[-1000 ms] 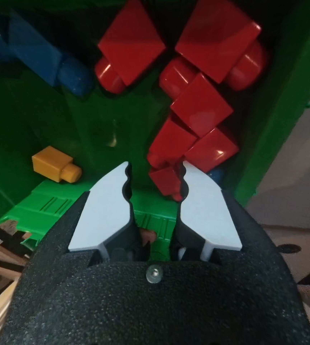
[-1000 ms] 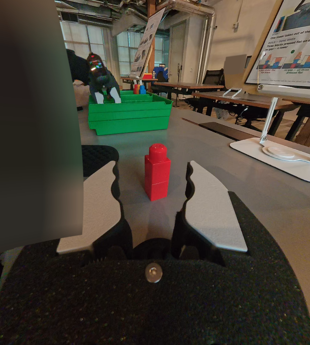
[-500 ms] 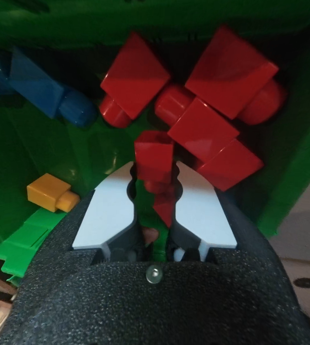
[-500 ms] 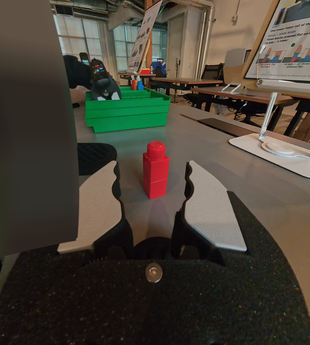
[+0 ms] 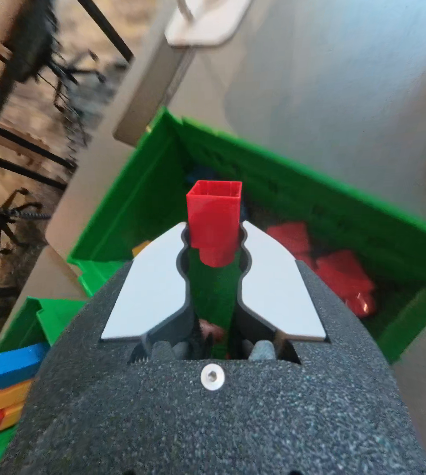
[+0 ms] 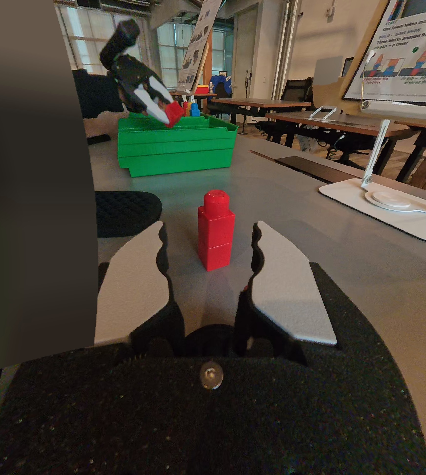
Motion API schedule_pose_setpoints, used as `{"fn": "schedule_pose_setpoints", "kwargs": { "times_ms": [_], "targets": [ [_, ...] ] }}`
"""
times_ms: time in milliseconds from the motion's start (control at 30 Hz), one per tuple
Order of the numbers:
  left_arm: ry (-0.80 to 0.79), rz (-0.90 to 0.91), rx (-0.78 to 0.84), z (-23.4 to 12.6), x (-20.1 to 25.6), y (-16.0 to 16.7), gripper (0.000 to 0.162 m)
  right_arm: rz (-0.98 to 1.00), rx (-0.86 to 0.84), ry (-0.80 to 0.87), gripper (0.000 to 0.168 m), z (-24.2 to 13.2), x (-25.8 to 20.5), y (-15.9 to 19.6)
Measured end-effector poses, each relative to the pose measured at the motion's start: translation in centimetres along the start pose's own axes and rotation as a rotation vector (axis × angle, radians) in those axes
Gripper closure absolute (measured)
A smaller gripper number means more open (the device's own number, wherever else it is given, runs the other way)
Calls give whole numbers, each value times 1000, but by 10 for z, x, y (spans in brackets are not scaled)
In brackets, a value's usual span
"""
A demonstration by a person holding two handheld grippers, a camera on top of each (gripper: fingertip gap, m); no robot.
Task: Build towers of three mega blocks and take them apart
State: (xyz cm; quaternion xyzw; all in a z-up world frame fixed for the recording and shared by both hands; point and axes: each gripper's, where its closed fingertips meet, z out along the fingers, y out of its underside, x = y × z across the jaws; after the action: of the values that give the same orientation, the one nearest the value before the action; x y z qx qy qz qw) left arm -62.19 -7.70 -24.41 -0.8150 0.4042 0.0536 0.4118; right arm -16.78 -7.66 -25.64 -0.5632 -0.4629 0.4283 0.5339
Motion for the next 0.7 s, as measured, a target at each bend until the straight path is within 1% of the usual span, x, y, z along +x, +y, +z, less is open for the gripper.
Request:
{"fn": "schedule_pose_setpoints", "kwargs": {
  "times_ms": [133, 200, 300, 400, 533, 700],
  "targets": [
    [-74, -109, 271, -17, 2, -62, 127, -8, -23, -2, 106, 2, -1, 3],
    [-76, -136, 406, -25, 12, -96, 127, -16, -37, -2, 107, 3, -2, 5],
    [-35, -130, 561, -32, 37, -143, 127, -27, -55, -3, 106, 4, -3, 7],
    [51, -124, 696, -32, 70, -185, 127, -35, -62, -1, 107, 5, -4, 8],
    [187, -100, 808, -24, 115, -228, 127, -40, -69, -5, 107, 5, -5, 9],
    [356, -77, 833, -2, 167, -258, 127, -49, -88, -12, 107, 6, -6, 11]
  ]
}}
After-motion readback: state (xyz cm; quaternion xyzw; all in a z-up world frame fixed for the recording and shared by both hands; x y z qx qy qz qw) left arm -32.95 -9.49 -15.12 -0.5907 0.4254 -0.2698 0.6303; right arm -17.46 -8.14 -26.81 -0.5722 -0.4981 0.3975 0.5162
